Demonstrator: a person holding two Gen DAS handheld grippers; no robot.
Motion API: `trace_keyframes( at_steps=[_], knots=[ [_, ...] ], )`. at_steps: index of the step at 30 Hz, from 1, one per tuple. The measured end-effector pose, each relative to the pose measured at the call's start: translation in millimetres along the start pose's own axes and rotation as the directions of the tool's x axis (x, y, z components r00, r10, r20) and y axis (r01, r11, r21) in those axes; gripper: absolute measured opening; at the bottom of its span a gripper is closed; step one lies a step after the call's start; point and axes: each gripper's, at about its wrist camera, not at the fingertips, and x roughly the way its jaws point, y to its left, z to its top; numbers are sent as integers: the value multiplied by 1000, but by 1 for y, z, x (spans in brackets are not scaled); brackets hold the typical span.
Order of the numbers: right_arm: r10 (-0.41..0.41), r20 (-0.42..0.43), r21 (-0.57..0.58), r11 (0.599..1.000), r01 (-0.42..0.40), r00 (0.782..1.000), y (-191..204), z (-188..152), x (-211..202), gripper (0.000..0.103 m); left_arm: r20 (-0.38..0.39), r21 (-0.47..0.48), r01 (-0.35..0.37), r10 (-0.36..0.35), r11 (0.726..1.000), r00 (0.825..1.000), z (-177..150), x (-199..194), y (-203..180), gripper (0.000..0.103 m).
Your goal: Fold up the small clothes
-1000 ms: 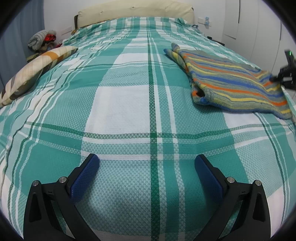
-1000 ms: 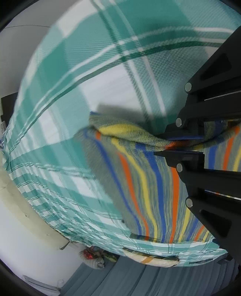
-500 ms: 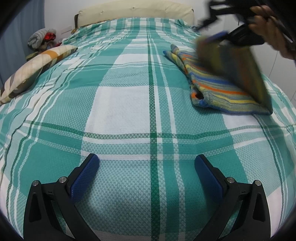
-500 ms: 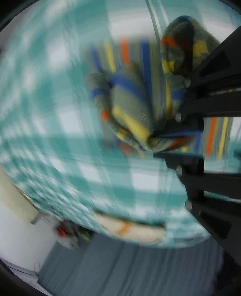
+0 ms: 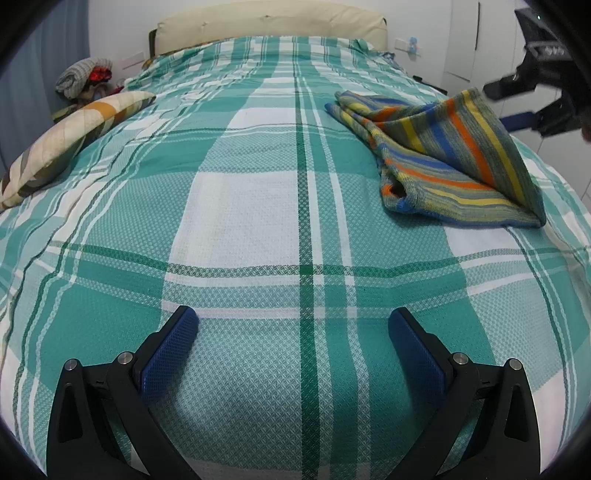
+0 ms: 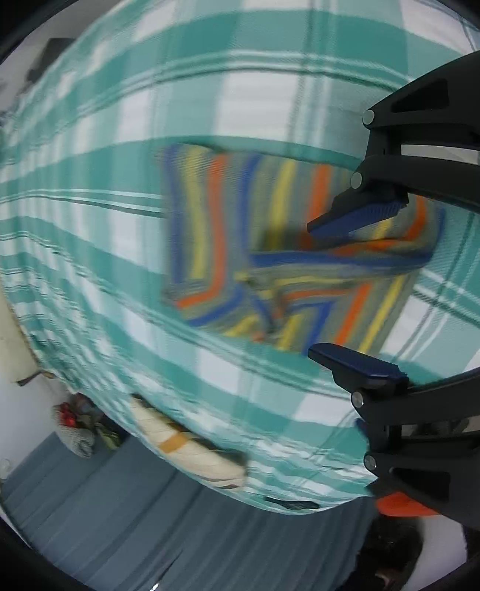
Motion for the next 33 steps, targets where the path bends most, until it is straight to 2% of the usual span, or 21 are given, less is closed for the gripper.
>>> trace_keyframes(
  at_steps=[2, 3, 4, 5, 7, 9, 10, 12, 14, 16, 18, 19, 21, 22, 24, 26, 28, 30, 32, 33],
  knots=[
    [-23, 42, -20, 999, 24, 999, 0, -1, 12, 56, -1, -2, 2, -2, 1000, 1000, 0, 0, 0, 102],
    [-35, 55, -36, 999, 37, 998, 1, 0, 15, 43, -1, -3, 4, -4, 1000, 1000, 0, 0, 0, 102],
    [-69, 71, -55, 996, 73, 995, 4, 0, 19, 7, -1, -3, 4, -4, 1000, 1000, 0, 0, 0, 102],
    [-98, 92, -81, 991, 106, 991, 14, -1, 23, 4, 0, -4, 5, -5, 1000, 1000, 0, 0, 0, 102],
    [-40, 114, -148, 987, 57, 993, 42, -14, 22, 4, 0, -2, 1, -1, 1000, 1000, 0, 0, 0, 102],
    [-44, 95, -294, 953, 71, 994, 80, -34, 32, 7, 0, -1, 1, -1, 1000, 1000, 0, 0, 0, 102],
    [-63, 83, -348, 933, 88, 995, 92, -43, 41, 20, 0, -2, 2, -2, 1000, 1000, -1, -1, 0, 102],
    [-39, 13, -376, 926, 41, 999, 100, -54, 57, 54, 0, -4, 5, -5, 1000, 1000, -1, -1, 0, 102],
    [62, -61, -356, 931, -80, 996, 98, -63, 64, 56, 1, -7, 10, -10, 1000, 1000, -1, 0, 0, 102],
    [98, -63, -347, 931, -114, 993, 94, -64, 55, 56, 2, -6, 7, -7, 1000, 1000, -1, 0, 0, 102],
    [79, -8, -346, 935, -77, 997, 90, -52, 42, 56, 2, -4, 4, -4, 1000, 1000, -1, 0, 0, 102],
    [37, 39, -321, 947, -22, 999, 84, -36, 35, 56, 3, -3, 3, -3, 1000, 1000, -1, 0, 0, 102],
    [-55, 81, -258, 963, 75, 995, 78, -14, 31, 56, 2, -3, 4, -4, 1000, 1000, 0, 0, 0, 102],
    [-107, 81, -222, 967, 123, 991, 75, 4, 36, 56, 2, -3, 4, -4, 1000, 1000, -1, 0, 0, 102],
    [-149, 28, -199, 968, 152, 988, 73, 29, 56, 52, 3, -4, 6, -6, 1000, 1000, -1, 0, 0, 102],
    [-180, -18, -203, 964, 173, 984, 76, 49, 85, 36, 3, -5, 8, -8, 1000, 1000, -1, 0, 0, 102],
    [-206, -17, -214, 956, 198, 978, 78, 56, 105, 29, 4, -6, 10, -10, 1000, 1000, -1, 0, 0, 102],
    [-261, -16, -224, 942, 251, 965, 78, 58, 126, 4, 4, -8, 12, -12, 1000, 1000, -1, 1, 0, 102],
    [-268, -7, -190, 946, 261, 964, 70, 57, 131, 3, 5, -11, 17, -17, 1000, 1000, -1, 1, 0, 102],
    [-248, 38, -158, 955, 251, 968, 69, 55, 120, 3, 6, -12, 18, -18, 1000, 1000, -1, 1, 0, 102]
  ],
)
